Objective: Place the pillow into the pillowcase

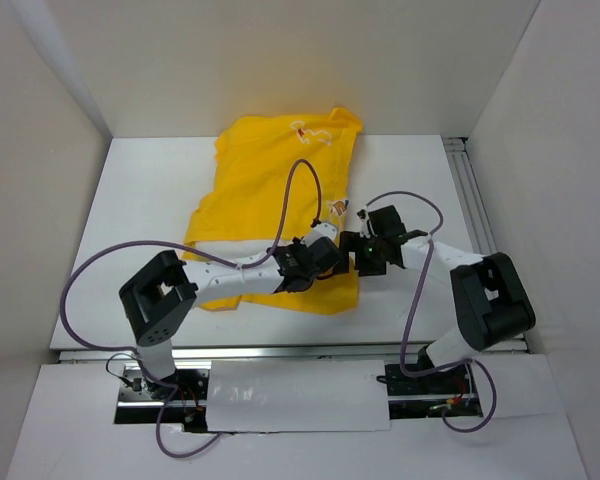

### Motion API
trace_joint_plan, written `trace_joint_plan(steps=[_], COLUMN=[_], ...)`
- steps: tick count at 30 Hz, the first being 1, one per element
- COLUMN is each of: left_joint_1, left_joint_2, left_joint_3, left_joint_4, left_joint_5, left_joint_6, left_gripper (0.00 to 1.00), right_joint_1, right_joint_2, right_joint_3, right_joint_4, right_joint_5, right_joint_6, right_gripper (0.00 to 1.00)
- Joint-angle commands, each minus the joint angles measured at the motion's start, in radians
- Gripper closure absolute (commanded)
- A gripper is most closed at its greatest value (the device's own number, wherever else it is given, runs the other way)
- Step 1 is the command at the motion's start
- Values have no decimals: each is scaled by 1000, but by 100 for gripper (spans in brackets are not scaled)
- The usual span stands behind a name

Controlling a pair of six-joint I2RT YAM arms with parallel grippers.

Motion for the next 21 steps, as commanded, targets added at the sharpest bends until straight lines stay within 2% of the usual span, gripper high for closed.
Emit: trace_joint_plan(steps=[1, 3, 4, 5, 6, 7, 11, 12, 15, 16, 21], left_joint_1=[19, 29, 29, 39, 48, 58, 95, 105, 105, 105, 115], left_joint_2=[-84, -103, -112, -126, -126, -126, -77, -60, 21, 46, 182], left_joint_3=[61, 62, 62, 62, 62, 84, 178, 202, 314, 386, 554], left_joint_4=[39, 39, 39, 51, 51, 60, 51, 51, 21, -5, -122], left_joint_5=[-58, -58, -58, -58, -67, -67, -44, -44, -128, -153, -205], left_joint_6=[-39, -39, -39, -39, -54, -65, -142, -156, -225, -260, -367], left_gripper=[100, 100, 100, 100, 100, 100, 100, 100, 100, 100, 100], right_joint_1=[46, 69, 69, 69, 80, 80, 132, 141, 170, 170, 233], right_joint_2=[48, 72, 89, 100, 100, 82, -87, -174, -309, -396, -609], right_joint_3=[46, 72, 82, 109, 124, 135, 125, 125, 100, 100, 104], right_joint_4=[122, 188, 206, 207, 207, 169, 41, 0, -160, -215, -318], right_joint_5=[85, 118, 128, 128, 128, 142, 116, 105, -53, -147, -284], right_joint_6=[-7, 13, 22, 22, 39, 50, 50, 65, 88, 100, 203], right_gripper=[11, 14, 26, 52, 85, 100, 100, 100, 100, 100, 100])
